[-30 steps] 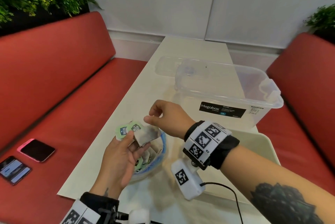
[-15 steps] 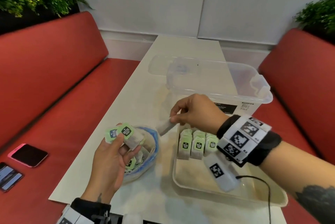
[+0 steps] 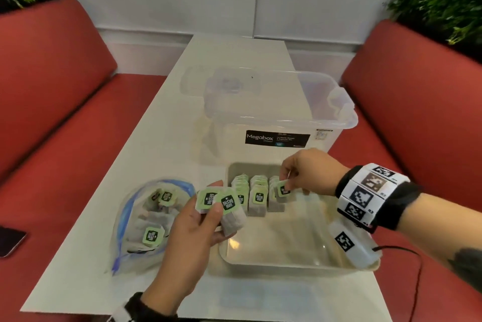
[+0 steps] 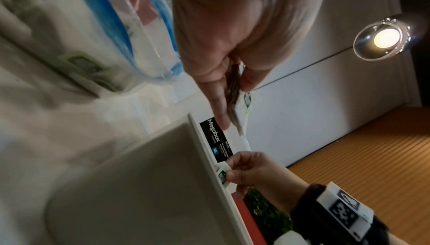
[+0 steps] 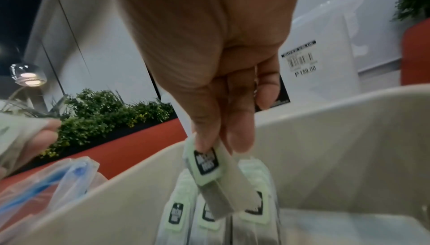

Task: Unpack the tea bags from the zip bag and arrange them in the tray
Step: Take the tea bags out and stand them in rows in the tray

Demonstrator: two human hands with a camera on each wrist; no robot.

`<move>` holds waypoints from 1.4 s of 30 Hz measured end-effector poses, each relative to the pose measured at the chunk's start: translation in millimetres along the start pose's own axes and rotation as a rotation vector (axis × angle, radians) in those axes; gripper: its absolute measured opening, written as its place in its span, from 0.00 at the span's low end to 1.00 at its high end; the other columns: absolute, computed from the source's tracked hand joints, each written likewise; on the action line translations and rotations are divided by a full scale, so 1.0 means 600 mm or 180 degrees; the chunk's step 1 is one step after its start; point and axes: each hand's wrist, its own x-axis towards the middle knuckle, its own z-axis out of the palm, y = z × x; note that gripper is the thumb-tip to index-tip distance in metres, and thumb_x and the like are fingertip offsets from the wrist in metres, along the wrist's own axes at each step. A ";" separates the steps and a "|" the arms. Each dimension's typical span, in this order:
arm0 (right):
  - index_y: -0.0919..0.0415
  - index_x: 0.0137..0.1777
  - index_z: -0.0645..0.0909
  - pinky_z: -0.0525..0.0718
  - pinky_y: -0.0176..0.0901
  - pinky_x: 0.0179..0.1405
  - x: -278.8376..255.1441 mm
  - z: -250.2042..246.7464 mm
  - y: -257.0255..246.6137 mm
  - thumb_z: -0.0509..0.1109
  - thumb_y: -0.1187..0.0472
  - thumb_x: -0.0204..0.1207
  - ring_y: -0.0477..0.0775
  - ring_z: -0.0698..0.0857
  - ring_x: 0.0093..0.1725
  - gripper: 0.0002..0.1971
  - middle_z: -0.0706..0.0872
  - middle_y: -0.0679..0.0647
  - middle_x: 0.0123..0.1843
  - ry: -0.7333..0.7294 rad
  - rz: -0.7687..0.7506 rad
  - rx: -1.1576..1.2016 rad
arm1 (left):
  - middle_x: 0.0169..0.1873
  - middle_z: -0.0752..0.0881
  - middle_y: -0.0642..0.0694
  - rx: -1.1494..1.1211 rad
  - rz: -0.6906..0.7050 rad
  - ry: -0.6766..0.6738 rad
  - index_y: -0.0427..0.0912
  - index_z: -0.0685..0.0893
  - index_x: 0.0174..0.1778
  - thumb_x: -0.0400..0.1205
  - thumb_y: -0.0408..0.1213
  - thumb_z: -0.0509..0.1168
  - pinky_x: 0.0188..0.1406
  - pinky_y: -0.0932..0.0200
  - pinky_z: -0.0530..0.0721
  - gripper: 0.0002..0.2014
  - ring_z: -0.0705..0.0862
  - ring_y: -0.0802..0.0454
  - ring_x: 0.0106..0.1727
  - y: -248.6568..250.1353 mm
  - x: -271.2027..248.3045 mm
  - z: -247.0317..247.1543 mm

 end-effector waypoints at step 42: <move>0.60 0.72 0.75 0.74 0.46 0.65 0.070 0.093 -0.008 0.61 0.65 0.82 0.58 0.78 0.66 0.19 0.80 0.56 0.68 -0.2240 -0.0556 -0.2026 | 0.47 0.91 0.49 0.0419 -0.0251 -0.0382 0.49 0.82 0.58 0.84 0.29 0.57 0.47 0.50 0.89 0.14 0.89 0.51 0.50 -0.021 0.005 0.013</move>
